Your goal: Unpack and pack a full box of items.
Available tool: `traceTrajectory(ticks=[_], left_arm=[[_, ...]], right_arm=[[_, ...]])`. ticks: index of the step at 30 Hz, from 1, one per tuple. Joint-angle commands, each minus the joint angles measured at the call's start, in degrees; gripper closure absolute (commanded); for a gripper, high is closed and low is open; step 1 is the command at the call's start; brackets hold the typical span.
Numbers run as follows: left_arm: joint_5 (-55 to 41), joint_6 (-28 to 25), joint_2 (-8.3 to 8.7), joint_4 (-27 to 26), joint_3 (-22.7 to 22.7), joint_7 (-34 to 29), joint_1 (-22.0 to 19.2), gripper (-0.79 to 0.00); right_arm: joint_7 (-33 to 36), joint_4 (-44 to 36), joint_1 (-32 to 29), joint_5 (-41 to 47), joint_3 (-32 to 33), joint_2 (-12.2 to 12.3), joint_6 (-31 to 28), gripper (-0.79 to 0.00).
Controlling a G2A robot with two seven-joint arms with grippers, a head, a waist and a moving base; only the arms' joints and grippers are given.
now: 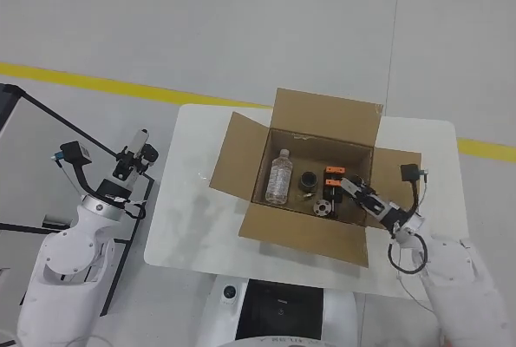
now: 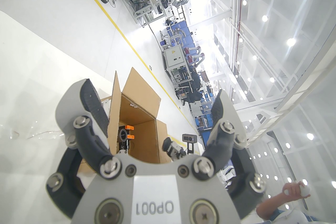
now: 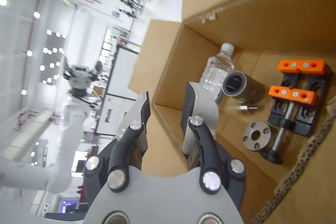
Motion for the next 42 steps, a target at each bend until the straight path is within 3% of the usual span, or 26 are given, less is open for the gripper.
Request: traceTrajectory(ticks=[1,7,12,16,25,32,38,42], left_arm=[[0.0,0.0,0.00,0.0,0.0,0.0,0.0,-0.785],[0.1,0.2,0.00,0.3,-0.2,0.2,-0.3,-0.785],[0.4,0.7,0.10,2.1,-1.1,-1.0,-1.5,-0.785],[2.4,1.2,0.23,3.1,-0.1,-3.5,-2.1,-0.785],[5.5,0.0,0.55,3.6,-1.2,-6.0,-2.3,-0.785],[5.5,0.0,0.55,3.6,-1.2,-6.0,-2.3,-0.785],[5.5,0.0,0.55,3.6,-1.2,-6.0,-2.3,-0.785],[5.5,0.0,0.55,3.6,-1.2,-6.0,-2.3,-0.785]], right_arm=[[2.6,-0.6,-1.0,9.6,5.4,0.5,-0.1,-0.256],[11.3,7.5,-2.2,33.7,21.0,1.7,2.7,-0.265],[16.7,17.0,-1.1,40.1,26.0,2.4,7.2,-0.268],[19.6,25.3,1.8,38.3,24.3,2.8,11.5,-0.265],[18.0,37.9,7.5,27.9,14.6,2.1,9.6,-0.265],[22.8,37.1,8.3,30.0,10.7,1.4,7.4,-0.256],[28.0,30.2,6.3,35.7,12.1,1.6,8.3,-0.252],[28.1,24.4,4.7,36.3,11.7,1.5,9.2,-0.262]])
